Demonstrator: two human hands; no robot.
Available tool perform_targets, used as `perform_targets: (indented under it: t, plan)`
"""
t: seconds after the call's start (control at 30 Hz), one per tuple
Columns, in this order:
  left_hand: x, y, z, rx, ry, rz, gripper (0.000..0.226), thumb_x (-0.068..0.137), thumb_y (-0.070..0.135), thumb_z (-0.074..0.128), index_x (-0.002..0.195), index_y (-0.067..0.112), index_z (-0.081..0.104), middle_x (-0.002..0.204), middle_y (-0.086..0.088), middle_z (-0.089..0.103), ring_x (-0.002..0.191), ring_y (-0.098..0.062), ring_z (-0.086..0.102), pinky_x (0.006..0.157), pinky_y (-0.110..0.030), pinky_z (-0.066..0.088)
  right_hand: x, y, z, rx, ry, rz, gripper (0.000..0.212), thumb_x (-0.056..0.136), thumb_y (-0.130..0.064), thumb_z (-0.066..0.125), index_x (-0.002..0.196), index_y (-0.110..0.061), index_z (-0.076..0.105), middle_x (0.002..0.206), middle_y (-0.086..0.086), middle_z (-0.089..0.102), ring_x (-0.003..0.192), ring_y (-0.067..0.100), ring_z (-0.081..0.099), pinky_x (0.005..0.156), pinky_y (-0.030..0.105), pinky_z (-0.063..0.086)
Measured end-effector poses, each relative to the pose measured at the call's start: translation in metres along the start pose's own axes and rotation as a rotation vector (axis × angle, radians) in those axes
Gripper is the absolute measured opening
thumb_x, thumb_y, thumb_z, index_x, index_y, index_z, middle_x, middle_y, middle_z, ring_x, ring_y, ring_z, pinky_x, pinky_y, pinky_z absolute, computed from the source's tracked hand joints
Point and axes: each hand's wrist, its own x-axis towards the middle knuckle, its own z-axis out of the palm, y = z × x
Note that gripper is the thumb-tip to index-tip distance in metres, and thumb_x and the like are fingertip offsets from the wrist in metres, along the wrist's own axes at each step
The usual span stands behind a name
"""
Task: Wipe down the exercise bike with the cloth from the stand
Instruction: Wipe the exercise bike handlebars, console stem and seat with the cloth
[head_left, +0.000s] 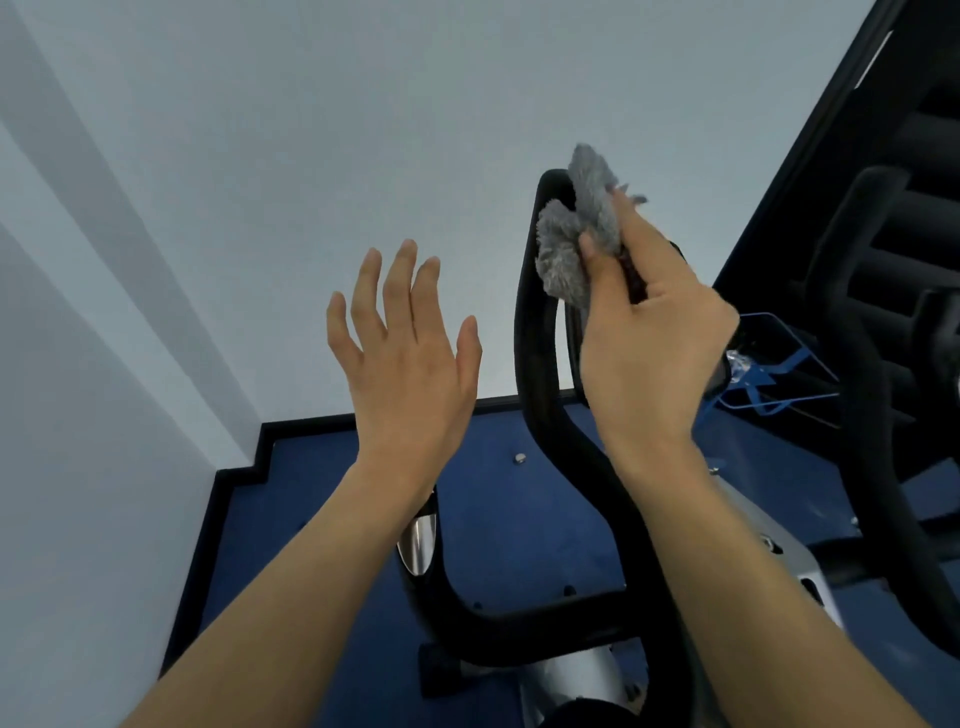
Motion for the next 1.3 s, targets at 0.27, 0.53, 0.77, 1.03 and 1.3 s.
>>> perform_targets:
  t: [0.27,0.53,0.77,1.03,1.3]
  plan:
    - [0.0,0.0,0.002,0.021,-0.004,0.014,0.046,0.094,0.035,0.035,0.132,0.009,0.039,0.145,-0.011,0.038,0.136,-0.029,0.023,0.109,-0.053,0.019,-0.013,0.038,0.023,-0.211,-0.109,-0.215,0.033,0.085,0.005,0.056,0.117,-0.002,0.06,0.128,0.016,0.056,0.121,0.023,0.051,0.098,-0.001,0.026]
    - [0.0,-0.001,0.002,-0.005,0.002,0.009,0.046,0.094,0.034,0.037,0.131,0.009,0.038,0.144,-0.01,0.038,0.136,-0.028,0.022,0.109,-0.052,0.018,0.011,0.024,0.027,-0.26,-0.045,-0.31,0.034,0.085,0.006,0.055,0.118,-0.001,0.059,0.129,0.017,0.055,0.121,0.024,0.05,0.099,0.008,0.024]
    - [0.001,0.0,0.002,0.046,-0.047,0.027,0.045,0.094,0.034,0.037,0.13,0.008,0.041,0.143,-0.012,0.041,0.135,-0.03,0.028,0.108,-0.051,0.021,-0.02,0.039,0.016,-0.414,-0.253,-0.259,0.037,0.077,0.016,0.058,0.11,0.0,0.064,0.12,0.02,0.062,0.108,0.031,0.061,0.084,0.038,0.052]
    - [-0.038,0.002,-0.02,-0.07,-0.188,0.0,0.05,0.094,0.037,0.028,0.136,0.01,0.031,0.153,-0.017,0.018,0.141,-0.03,0.009,0.111,-0.051,0.008,-0.046,0.013,-0.043,-0.253,-0.293,0.019,0.026,0.09,-0.009,0.055,0.114,-0.015,0.064,0.09,-0.002,0.069,0.076,-0.005,0.049,0.065,-0.008,0.033]
    - [-0.102,0.0,-0.062,-0.177,-0.329,0.042,0.06,0.092,0.045,0.021,0.143,0.012,0.027,0.156,-0.012,0.007,0.143,-0.022,-0.003,0.114,-0.045,0.002,-0.092,-0.015,-0.096,-0.242,-0.282,0.132,0.027,0.09,-0.017,0.057,0.115,-0.023,0.063,0.077,-0.009,0.067,0.061,-0.013,0.055,0.056,-0.002,0.04]
